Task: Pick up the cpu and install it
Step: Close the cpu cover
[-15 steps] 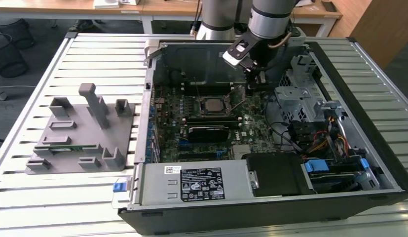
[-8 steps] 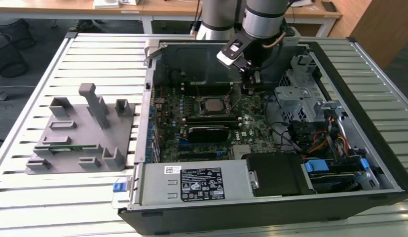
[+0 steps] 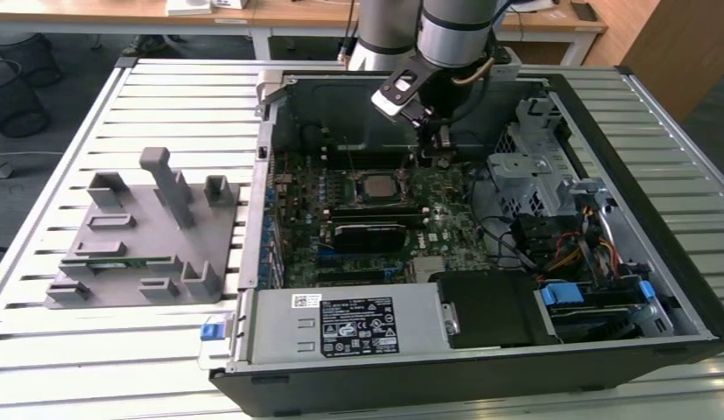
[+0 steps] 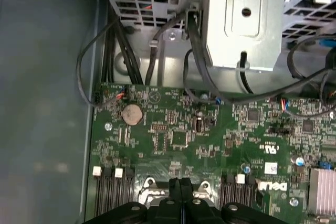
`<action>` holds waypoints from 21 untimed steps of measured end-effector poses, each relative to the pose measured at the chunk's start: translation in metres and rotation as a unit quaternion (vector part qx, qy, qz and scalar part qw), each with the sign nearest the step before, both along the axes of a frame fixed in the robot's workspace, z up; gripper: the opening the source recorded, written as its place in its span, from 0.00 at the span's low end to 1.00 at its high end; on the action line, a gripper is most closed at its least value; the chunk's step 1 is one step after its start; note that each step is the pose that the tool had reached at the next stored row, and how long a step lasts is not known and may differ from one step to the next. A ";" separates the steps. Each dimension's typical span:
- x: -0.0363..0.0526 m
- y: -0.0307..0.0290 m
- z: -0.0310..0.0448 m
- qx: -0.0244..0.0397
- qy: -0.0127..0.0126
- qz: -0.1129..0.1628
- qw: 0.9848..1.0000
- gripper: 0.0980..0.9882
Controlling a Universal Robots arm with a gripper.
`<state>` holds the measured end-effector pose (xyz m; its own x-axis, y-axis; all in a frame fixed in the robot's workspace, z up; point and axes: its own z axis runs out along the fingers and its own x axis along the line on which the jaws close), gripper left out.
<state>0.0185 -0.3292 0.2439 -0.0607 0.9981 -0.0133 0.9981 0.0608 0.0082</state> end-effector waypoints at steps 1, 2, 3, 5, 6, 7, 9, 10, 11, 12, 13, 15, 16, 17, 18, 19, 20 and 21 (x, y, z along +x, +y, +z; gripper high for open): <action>-0.0020 0.0000 0.0000 0.000 0.000 0.000 1.000 0.01; -0.0041 0.0000 -0.0001 0.000 0.000 0.000 1.000 0.01; -0.0061 0.0000 -0.0001 0.000 0.000 0.000 1.000 0.01; -0.0100 0.0000 -0.0002 0.000 0.000 0.000 1.000 0.01; -0.0118 0.0000 -0.0002 0.000 0.000 0.000 1.000 0.01; -0.0138 0.0000 -0.0003 0.000 0.000 0.000 1.000 0.01; -0.0175 0.0000 -0.0003 0.000 0.000 0.000 1.000 0.01; -0.0195 0.0000 -0.0004 0.000 0.000 0.000 1.000 0.01; -0.0216 0.0000 -0.0004 0.000 0.000 0.000 1.000 0.01; -0.0239 0.0000 -0.0005 0.000 0.000 0.000 1.000 0.01; -0.0264 0.0000 -0.0006 0.000 0.000 0.000 1.000 0.01; -0.0312 0.0001 -0.0008 0.000 0.000 0.000 1.000 0.01; -0.0337 0.0001 -0.0009 0.000 0.000 0.000 1.000 0.01; -0.0359 0.0000 -0.0009 0.000 0.000 0.000 1.000 0.01; -0.0380 0.0000 -0.0010 0.000 0.000 0.000 1.000 0.01; -0.0399 0.0000 -0.0010 0.000 0.000 0.000 1.000 0.01; -0.0420 0.0000 -0.0011 0.000 0.000 0.000 1.000 0.01; -0.0436 0.0000 -0.0012 0.000 0.000 0.000 1.000 0.01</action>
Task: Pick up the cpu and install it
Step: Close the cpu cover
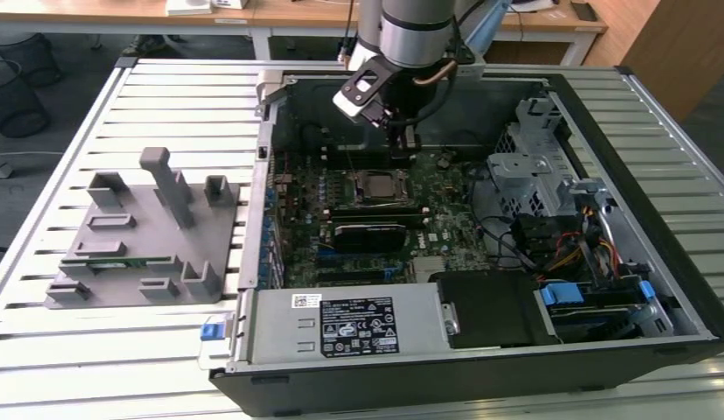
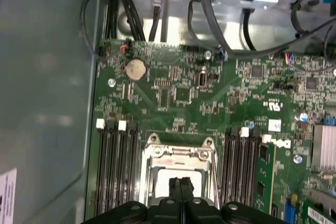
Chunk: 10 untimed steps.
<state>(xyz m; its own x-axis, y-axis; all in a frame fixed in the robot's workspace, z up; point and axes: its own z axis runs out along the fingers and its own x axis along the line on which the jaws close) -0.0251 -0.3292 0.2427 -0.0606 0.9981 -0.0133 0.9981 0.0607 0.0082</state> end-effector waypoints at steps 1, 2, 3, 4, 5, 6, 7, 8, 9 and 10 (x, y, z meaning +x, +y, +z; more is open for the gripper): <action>-0.0015 0.0000 -0.0001 0.000 0.000 0.000 1.000 0.01; -0.0029 0.0000 -0.0002 0.000 0.000 0.000 1.000 0.01; -0.0046 0.0000 -0.0003 0.000 0.000 0.000 1.000 0.01; -0.0063 0.0000 -0.0005 0.000 0.000 0.000 1.000 0.01; -0.0073 0.0000 -0.0006 0.000 0.000 0.000 1.000 0.01; -0.0082 0.0000 -0.0007 0.000 0.000 0.000 1.000 0.01; -0.0093 0.0000 -0.0008 0.000 0.000 0.000 1.000 0.01; -0.0105 0.0000 -0.0010 0.000 0.000 0.000 1.000 0.01; -0.0119 0.0000 -0.0012 0.000 0.000 0.000 1.000 0.01; -0.0143 0.0000 -0.0015 0.000 0.000 0.000 1.000 0.01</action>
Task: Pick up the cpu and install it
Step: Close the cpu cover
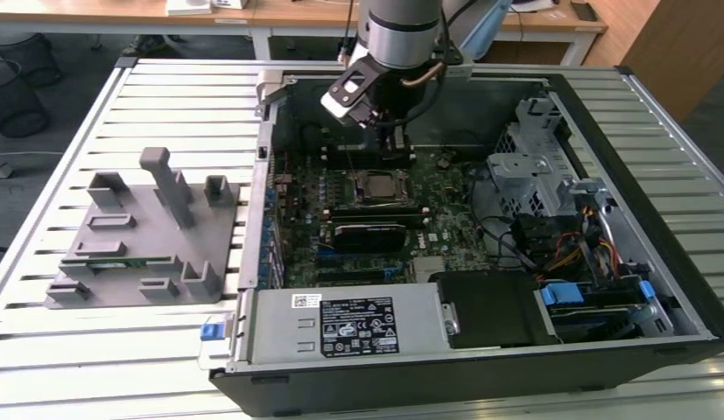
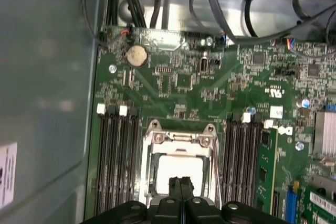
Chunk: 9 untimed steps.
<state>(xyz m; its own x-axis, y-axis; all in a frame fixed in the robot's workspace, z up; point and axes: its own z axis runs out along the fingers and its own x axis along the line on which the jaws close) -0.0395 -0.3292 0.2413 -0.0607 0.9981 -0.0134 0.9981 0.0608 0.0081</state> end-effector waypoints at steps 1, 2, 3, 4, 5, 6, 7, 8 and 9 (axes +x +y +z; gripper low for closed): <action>-0.0027 0.0000 -0.0004 0.000 0.000 0.000 1.000 0.01; -0.0055 0.0000 -0.0008 0.000 0.000 0.000 1.000 0.01; -0.0080 0.0000 -0.0013 0.000 0.000 0.000 1.000 0.01; -0.0102 0.0000 -0.0020 0.000 0.000 0.000 1.000 0.01; -0.0117 0.0000 -0.0029 0.000 0.000 0.000 1.000 0.01; -0.0127 0.0000 -0.0040 0.000 0.000 0.000 1.000 0.01; -0.0137 0.0000 -0.0052 0.000 0.000 0.000 1.000 0.01; -0.0148 0.0000 -0.0064 0.000 0.000 0.000 1.000 0.01; -0.0158 0.0000 -0.0075 0.000 0.000 0.000 1.000 0.01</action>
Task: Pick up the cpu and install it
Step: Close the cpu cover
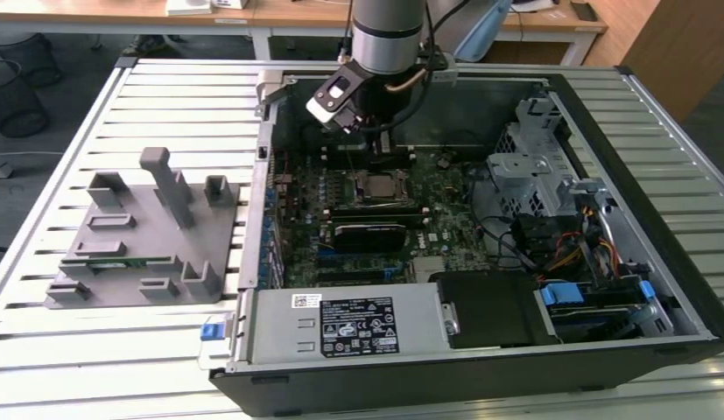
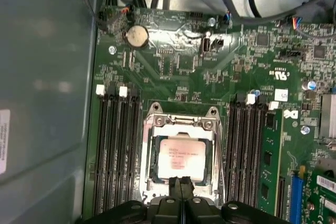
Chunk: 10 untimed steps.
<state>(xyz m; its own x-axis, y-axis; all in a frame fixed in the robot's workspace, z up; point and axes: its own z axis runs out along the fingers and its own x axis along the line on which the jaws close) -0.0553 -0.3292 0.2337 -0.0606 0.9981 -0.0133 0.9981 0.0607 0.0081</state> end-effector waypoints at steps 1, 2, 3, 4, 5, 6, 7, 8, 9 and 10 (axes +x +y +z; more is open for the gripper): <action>-0.0009 0.0000 -0.0012 0.000 0.000 0.000 1.000 0.01; -0.0017 0.0000 -0.0025 0.000 0.000 0.000 1.000 0.01; -0.0025 0.0000 -0.0038 0.000 0.000 0.000 1.000 0.01; -0.0032 0.0000 -0.0054 0.000 0.000 0.000 1.000 0.01; -0.0039 0.0000 -0.0069 0.000 0.001 0.000 1.000 0.01; -0.0046 0.0000 -0.0085 0.000 0.001 0.000 1.000 0.01; -0.0052 0.0000 -0.0100 0.000 0.001 0.000 1.000 0.01; -0.0055 0.0000 -0.0116 0.000 0.001 0.000 1.000 0.01; -0.0057 0.0000 -0.0129 0.000 0.001 0.000 1.000 0.01; -0.0057 0.0000 -0.0139 0.000 0.002 0.000 1.000 0.01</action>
<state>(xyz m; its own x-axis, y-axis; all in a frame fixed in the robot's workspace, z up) -0.0610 -0.3292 0.2198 -0.0608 0.9981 -0.0135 0.9981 0.0608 0.0046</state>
